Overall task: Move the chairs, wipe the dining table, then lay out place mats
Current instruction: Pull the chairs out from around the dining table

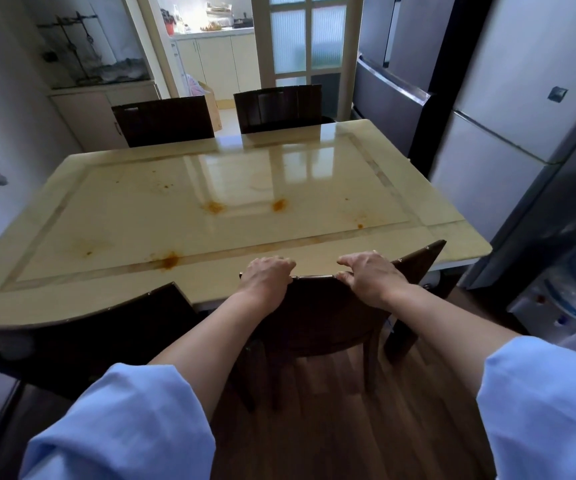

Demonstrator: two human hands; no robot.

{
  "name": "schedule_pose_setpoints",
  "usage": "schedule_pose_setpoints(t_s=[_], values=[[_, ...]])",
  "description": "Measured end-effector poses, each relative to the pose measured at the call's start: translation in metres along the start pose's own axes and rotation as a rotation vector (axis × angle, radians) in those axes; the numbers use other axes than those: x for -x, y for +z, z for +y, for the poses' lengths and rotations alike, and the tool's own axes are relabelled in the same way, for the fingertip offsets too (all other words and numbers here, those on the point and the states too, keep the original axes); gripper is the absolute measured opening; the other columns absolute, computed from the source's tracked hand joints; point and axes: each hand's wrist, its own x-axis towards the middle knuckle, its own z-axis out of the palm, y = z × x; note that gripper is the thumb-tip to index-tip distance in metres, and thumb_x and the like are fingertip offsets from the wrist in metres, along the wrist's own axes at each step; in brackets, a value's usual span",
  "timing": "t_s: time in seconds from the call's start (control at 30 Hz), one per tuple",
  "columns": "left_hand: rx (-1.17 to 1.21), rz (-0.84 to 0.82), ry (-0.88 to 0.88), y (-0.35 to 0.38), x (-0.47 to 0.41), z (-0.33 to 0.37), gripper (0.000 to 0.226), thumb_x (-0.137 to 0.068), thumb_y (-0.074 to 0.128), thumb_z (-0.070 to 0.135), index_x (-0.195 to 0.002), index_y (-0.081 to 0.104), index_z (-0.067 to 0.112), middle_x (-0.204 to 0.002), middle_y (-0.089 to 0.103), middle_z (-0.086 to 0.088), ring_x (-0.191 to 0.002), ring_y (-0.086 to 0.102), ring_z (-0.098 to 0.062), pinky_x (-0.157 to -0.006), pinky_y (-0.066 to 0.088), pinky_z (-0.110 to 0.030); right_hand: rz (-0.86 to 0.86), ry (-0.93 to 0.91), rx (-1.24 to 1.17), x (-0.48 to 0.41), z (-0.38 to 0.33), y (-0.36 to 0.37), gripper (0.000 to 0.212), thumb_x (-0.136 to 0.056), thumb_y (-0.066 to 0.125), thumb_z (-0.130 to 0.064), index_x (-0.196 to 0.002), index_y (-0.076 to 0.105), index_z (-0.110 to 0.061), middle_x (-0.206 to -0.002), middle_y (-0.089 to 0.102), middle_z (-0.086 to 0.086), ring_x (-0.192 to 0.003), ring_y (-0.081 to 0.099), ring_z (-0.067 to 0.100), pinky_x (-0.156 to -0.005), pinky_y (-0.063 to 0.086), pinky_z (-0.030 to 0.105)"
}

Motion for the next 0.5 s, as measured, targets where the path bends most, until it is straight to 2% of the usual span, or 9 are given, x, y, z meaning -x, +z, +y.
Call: schedule_pose_setpoints(t_s=[0.17,0.27,0.5], values=[[0.032,0.069,0.054,-0.03,0.02,0.011,0.028,-0.098,0.045,0.016,-0.123,0.057,0.012,-0.122,0.06,-0.008,-0.111,0.057,-0.028,-0.089,0.045,-0.036,0.055,-0.059,-0.033,0.023,-0.027,-0.022,0.045,-0.097,0.049,-0.031,-0.139,0.046,-0.017,-0.143,0.05,0.007,-0.134,0.044,0.026,-0.112,0.036,0.039],[0.084,0.098,0.084,-0.044,0.033,0.017,0.029,-0.098,0.044,0.014,-0.123,0.058,0.013,-0.121,0.058,-0.007,-0.111,0.056,-0.027,-0.089,0.046,-0.037,0.093,-0.052,-0.062,0.041,-0.038,-0.034,0.044,-0.097,0.049,-0.031,-0.139,0.047,-0.017,-0.143,0.05,0.005,-0.133,0.045,0.023,-0.11,0.037,0.037],[0.132,0.106,0.253,-0.056,0.037,0.063,0.033,-0.098,0.043,0.018,-0.127,0.056,0.022,-0.124,0.053,-0.004,-0.112,0.054,-0.027,-0.093,0.046,-0.037,0.196,0.075,-0.143,0.099,-0.019,-0.062,0.046,-0.097,0.048,-0.03,-0.141,0.044,-0.02,-0.145,0.048,0.005,-0.134,0.045,0.024,-0.108,0.038,0.035]])
